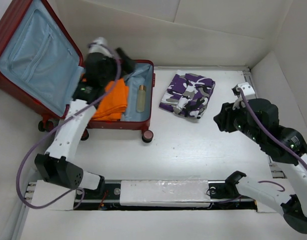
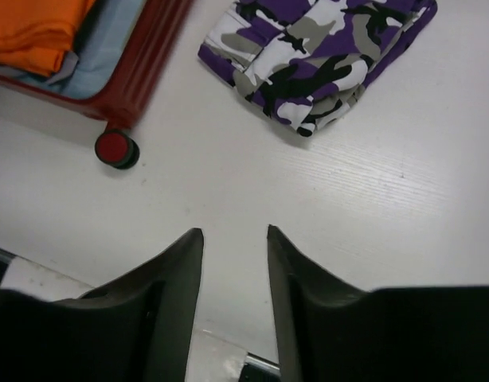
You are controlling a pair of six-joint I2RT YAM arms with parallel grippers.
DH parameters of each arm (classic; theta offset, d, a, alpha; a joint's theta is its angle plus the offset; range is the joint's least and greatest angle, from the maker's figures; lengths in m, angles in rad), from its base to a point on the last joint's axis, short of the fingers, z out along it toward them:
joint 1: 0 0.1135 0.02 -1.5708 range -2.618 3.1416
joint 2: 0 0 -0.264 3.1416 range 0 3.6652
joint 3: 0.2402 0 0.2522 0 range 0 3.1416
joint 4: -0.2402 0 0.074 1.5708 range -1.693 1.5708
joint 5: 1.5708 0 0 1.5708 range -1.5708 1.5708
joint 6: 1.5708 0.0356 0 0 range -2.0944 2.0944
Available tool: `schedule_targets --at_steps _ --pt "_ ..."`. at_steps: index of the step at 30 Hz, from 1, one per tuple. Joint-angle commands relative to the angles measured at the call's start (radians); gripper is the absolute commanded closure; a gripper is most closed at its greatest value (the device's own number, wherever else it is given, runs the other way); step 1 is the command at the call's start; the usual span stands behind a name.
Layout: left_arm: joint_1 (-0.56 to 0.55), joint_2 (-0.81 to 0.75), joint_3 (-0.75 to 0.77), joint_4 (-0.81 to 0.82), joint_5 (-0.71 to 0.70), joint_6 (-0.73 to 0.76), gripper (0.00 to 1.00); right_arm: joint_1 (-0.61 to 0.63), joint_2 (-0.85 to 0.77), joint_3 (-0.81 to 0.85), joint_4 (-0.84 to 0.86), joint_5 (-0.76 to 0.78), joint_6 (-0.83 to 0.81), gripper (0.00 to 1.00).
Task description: Pack the luggage
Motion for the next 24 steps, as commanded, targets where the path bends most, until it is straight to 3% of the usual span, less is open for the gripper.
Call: schedule_targets --at_steps 1,3,4,6,8,9,10,11,15,21,22,24 --pt "-0.252 0.103 -0.023 0.056 -0.021 -0.076 0.00 0.005 -0.013 -0.044 0.040 0.019 -0.010 0.58" --pt "-0.410 0.222 0.006 0.069 -0.021 -0.098 0.00 0.005 -0.022 -0.057 0.040 0.019 -0.010 0.82" --pt "-0.458 0.266 0.051 0.085 0.009 -0.111 0.00 -0.004 -0.031 -0.057 0.040 0.031 -0.010 0.84" --pt "-0.589 0.396 0.117 0.102 0.009 -0.145 0.00 -0.004 -0.046 -0.057 0.040 0.042 -0.001 0.84" --pt "-0.651 0.465 0.201 0.127 -0.013 -0.168 0.11 -0.004 -0.074 -0.057 0.009 0.054 -0.001 0.73" --pt "-0.682 0.510 0.201 0.165 -0.014 -0.218 0.59 -0.004 -0.085 -0.057 0.000 0.063 -0.001 0.65" --pt "-0.682 0.527 0.180 0.199 -0.014 -0.268 0.88 -0.004 -0.105 -0.048 -0.023 0.063 -0.001 0.50" --pt "-0.682 0.542 0.150 0.216 -0.014 -0.321 0.97 -0.004 -0.114 -0.048 -0.035 0.063 0.010 0.43" --pt "-0.705 0.553 0.036 0.315 -0.134 -0.510 1.00 -0.004 -0.155 -0.048 -0.095 0.011 0.044 0.22" --pt "-0.705 0.574 -0.099 0.411 -0.158 -0.624 0.97 -0.004 -0.203 -0.068 -0.115 -0.059 0.053 0.17" --pt "-0.716 0.588 -0.110 0.397 -0.173 -0.653 0.81 -0.004 -0.212 -0.077 -0.115 -0.082 0.053 0.17" --pt "-0.716 0.588 -0.110 0.354 -0.199 -0.694 0.58 -0.004 -0.212 -0.077 -0.115 -0.092 0.053 0.17"
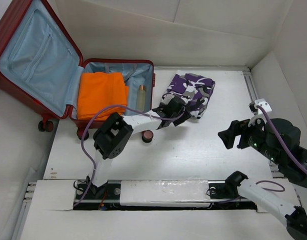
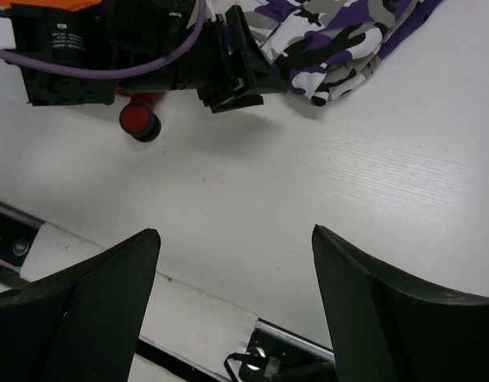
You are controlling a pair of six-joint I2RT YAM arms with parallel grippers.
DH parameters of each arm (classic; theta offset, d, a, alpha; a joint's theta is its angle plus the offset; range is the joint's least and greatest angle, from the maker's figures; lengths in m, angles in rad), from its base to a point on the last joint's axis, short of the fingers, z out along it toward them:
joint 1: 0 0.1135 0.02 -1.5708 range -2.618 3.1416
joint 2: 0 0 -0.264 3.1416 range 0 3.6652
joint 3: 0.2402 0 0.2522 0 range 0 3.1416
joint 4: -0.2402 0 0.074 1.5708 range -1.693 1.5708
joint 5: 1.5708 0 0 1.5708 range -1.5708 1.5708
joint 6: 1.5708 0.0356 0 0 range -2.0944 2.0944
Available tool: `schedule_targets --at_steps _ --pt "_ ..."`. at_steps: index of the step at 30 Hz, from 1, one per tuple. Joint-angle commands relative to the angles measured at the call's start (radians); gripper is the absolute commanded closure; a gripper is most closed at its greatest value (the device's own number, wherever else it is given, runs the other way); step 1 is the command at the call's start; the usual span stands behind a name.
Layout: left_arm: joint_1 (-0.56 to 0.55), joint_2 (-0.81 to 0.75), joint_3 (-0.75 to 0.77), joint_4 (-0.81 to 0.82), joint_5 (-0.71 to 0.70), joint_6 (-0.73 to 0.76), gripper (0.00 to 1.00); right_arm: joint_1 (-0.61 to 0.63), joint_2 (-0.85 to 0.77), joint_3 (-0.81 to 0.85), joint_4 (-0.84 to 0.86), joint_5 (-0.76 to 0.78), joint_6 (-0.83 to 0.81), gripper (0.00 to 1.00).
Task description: Pack the luggage
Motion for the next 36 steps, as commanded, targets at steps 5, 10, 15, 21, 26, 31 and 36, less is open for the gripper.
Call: schedule_targets --at_steps 5,10,15,21,26,31,36 --pt "-0.022 -0.028 -0.039 -0.047 -0.180 -0.271 0.35 -0.004 -0.024 -0.005 -0.007 -0.077 0.011 0.17" --pt "-0.002 0.055 -0.027 -0.108 -0.205 -0.486 0.34 -0.004 -0.044 -0.005 -0.027 -0.098 0.002 0.17" --pt "0.043 0.135 0.063 -0.241 -0.221 -0.555 0.34 -0.004 -0.053 0.013 -0.046 -0.107 -0.007 0.17" --pt "0.089 0.260 0.279 -0.370 -0.232 -0.555 0.34 -0.004 -0.053 0.032 -0.065 -0.117 -0.027 0.17" --pt "0.107 0.351 0.407 -0.475 -0.227 -0.534 0.37 -0.004 -0.053 0.050 -0.065 -0.127 -0.036 0.18" --pt "0.126 0.417 0.542 -0.541 -0.237 -0.445 0.70 -0.004 -0.044 0.068 -0.065 -0.138 -0.046 0.19" --pt "0.147 0.405 0.531 -0.444 -0.217 -0.273 1.00 -0.004 -0.044 0.081 -0.065 -0.147 -0.046 0.19"
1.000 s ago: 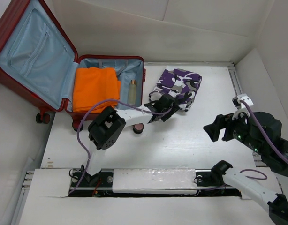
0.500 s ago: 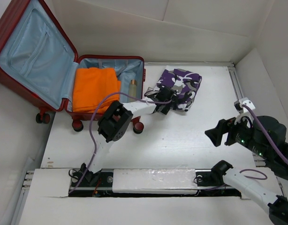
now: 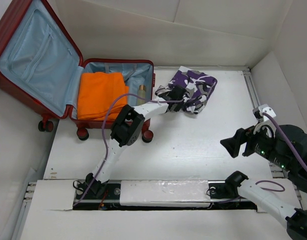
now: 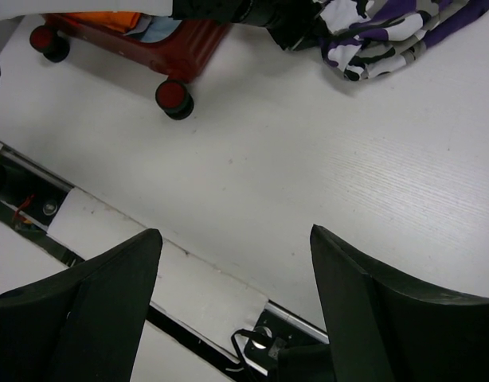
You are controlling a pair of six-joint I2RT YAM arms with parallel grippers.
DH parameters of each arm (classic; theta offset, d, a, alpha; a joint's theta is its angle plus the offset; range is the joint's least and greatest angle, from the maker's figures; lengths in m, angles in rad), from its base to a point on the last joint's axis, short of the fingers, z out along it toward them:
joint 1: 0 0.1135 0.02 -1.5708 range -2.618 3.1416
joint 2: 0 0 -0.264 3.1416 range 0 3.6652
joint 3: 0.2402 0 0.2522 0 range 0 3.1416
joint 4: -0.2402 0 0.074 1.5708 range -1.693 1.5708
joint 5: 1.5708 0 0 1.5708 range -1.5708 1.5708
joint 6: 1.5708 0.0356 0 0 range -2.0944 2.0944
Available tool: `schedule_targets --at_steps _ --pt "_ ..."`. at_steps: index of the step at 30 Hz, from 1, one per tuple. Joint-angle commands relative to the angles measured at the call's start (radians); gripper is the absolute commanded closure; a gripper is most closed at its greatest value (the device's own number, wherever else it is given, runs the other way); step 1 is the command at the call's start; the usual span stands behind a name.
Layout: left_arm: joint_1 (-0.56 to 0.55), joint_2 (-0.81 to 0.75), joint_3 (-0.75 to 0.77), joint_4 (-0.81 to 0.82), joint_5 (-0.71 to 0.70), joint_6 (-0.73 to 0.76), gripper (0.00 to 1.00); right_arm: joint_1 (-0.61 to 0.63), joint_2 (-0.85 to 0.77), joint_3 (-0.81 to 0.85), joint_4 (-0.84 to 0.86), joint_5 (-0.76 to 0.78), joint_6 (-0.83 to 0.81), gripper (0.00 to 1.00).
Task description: Pack the luggage
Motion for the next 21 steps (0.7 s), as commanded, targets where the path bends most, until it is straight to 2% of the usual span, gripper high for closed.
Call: schedule_targets --at_steps 1,4,8,12,15,18,21 --pt "0.029 0.020 -0.005 -0.052 -0.042 0.178 1.00 -0.004 0.003 0.038 0.007 -0.018 -0.015 0.19" --pt "0.029 -0.006 0.038 0.008 -0.020 0.343 1.00 -0.004 0.012 0.038 0.029 -0.028 -0.015 0.19" --pt "0.008 -0.058 0.154 -0.004 0.018 0.555 1.00 -0.004 0.032 0.029 0.052 -0.038 -0.024 0.19" --pt "0.008 -0.202 0.155 -0.024 0.053 0.750 1.00 -0.004 0.043 0.029 0.090 -0.049 -0.024 0.20" --pt "0.061 -0.346 0.118 -0.072 0.089 0.845 1.00 -0.004 0.043 0.029 0.101 -0.049 -0.024 0.20" --pt "0.161 -0.491 0.060 -0.110 0.134 0.948 1.00 -0.004 0.052 0.018 0.110 -0.049 -0.024 0.20" --pt "0.313 -0.615 -0.038 -0.138 0.212 1.008 1.00 -0.004 0.063 0.018 0.119 -0.029 -0.024 0.20"
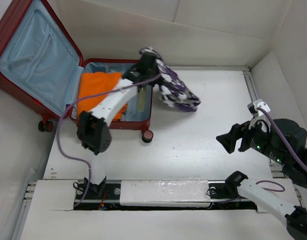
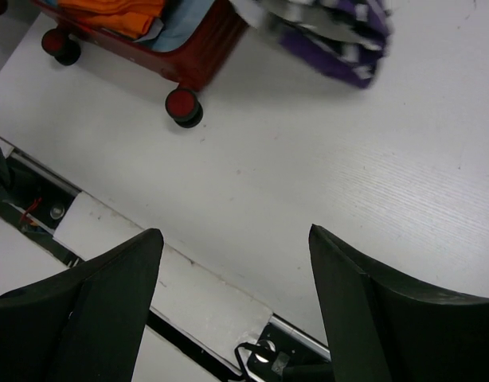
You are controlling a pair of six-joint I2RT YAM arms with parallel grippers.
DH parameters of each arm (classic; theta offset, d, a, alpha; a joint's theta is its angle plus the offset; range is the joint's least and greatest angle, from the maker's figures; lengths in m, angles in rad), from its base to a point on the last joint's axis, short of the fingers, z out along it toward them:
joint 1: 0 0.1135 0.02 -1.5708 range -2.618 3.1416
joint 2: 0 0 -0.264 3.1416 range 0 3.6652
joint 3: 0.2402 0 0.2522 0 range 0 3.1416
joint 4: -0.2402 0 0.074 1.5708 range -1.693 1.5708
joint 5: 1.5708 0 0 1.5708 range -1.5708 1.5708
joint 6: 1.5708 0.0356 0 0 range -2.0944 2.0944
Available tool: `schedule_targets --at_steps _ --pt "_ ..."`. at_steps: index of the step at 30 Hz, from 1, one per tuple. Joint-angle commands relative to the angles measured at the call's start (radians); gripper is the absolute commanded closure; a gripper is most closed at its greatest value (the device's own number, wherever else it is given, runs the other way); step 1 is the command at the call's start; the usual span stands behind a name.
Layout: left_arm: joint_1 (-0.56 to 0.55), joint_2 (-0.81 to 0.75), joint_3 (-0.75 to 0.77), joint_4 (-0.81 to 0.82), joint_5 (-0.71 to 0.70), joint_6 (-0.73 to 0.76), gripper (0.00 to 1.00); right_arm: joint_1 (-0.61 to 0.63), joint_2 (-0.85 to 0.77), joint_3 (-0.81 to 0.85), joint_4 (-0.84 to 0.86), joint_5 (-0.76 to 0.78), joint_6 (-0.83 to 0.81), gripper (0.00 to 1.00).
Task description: Pack the luggage
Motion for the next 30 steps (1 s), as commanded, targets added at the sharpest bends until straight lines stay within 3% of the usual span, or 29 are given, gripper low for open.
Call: schedule_targets --at_steps 1,4,9,12,16,20,21,24,25,28,30 --pt "0.203 -0.235 -0.074 -0.001 0.062 0.159 1.00 -0.004 0.015 0.011 0.068 0.017 -0.012 0.20" --pt "0.387 -0.301 -0.184 0.018 0.141 0.206 1.00 -0.004 0.038 0.021 0.077 0.027 -0.012 0.20" --pt "0.672 -0.260 -0.235 -0.002 0.223 0.257 1.00 -0.004 0.058 0.068 0.077 0.047 -0.003 0.20" --pt "0.734 -0.227 -0.235 -0.002 0.235 0.285 1.00 -0.004 0.069 0.068 0.077 0.047 0.017 0.21" --pt "0.755 -0.130 -0.146 -0.054 0.153 0.351 1.00 -0.004 0.080 0.068 0.057 0.047 0.040 0.21" --pt "0.796 -0.089 -0.089 -0.080 0.131 0.333 1.00 -0.004 0.080 0.068 0.037 0.057 0.058 0.21" --pt "0.797 -0.089 -0.089 -0.080 0.167 0.322 0.81 -0.004 0.080 0.068 0.037 0.057 0.058 0.21" --pt "0.795 -0.193 -0.161 -0.034 0.189 0.287 0.54 -0.004 0.069 0.019 0.052 0.057 0.058 0.20" --pt "0.795 -0.238 -0.184 0.001 0.180 0.249 0.41 -0.004 0.069 0.004 0.052 0.057 0.058 0.20" --pt "0.772 -0.440 -0.267 0.029 0.131 0.179 0.31 -0.004 0.069 -0.051 0.101 0.014 0.049 0.20" --pt "0.758 -0.593 -0.308 0.038 0.061 0.107 0.30 -0.004 0.069 -0.091 0.129 -0.035 0.040 0.20"
